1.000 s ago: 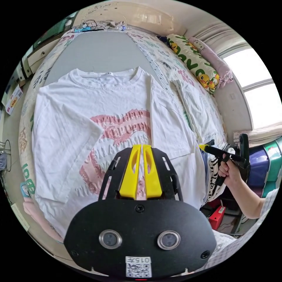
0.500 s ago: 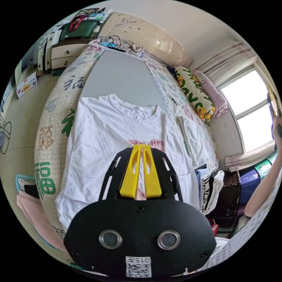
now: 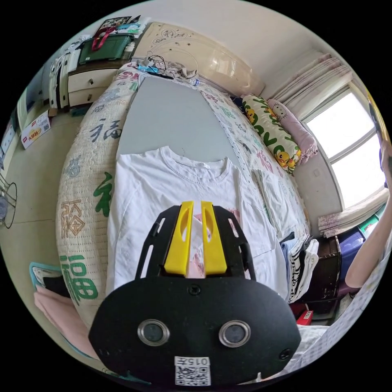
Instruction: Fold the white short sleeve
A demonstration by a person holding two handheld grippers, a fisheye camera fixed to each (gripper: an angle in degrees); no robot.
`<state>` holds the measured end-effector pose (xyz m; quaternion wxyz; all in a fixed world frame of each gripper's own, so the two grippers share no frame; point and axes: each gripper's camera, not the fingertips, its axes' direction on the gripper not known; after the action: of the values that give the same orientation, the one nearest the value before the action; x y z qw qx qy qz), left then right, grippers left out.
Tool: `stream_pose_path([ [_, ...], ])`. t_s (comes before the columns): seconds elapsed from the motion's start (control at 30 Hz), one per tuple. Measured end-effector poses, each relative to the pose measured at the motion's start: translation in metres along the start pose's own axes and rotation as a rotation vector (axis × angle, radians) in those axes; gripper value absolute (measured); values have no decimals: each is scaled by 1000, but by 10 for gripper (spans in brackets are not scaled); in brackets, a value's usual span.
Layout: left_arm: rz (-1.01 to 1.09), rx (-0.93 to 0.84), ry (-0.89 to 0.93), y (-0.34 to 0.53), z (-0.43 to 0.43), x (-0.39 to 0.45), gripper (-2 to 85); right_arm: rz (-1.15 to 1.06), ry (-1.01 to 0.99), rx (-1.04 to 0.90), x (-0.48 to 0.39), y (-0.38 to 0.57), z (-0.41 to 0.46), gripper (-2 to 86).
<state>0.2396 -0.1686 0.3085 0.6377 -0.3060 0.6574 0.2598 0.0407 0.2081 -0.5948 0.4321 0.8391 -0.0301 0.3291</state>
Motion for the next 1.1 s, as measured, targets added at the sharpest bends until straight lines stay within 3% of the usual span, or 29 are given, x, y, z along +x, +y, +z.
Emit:
stream_pose_path([
  [0.13,33,9,-48,-28,-9,-18,66,-137,36,-97,6,-4,28,-2],
  [0.3,61,-1,-131,-64,-10,-43,85,-256,317,-330,89,9,85,22],
  [0.33,72,-14,-151,-74,-6,-50,97,-256,414,-465,123,17,109,47],
  [0.47,123,-118,-208,-111,23,-72,119,3,524,-828,243,54,177,104],
  [0.53,131,-181,-224,-122,36,-82,118,79,550,-854,273,63,193,110],
  [0.8,221,-264,-196,-133,46,-99,100,-20,660,-973,292,70,252,92],
  [1.1,211,-327,-204,-118,46,-118,2,11,674,-1084,314,61,307,6],
])
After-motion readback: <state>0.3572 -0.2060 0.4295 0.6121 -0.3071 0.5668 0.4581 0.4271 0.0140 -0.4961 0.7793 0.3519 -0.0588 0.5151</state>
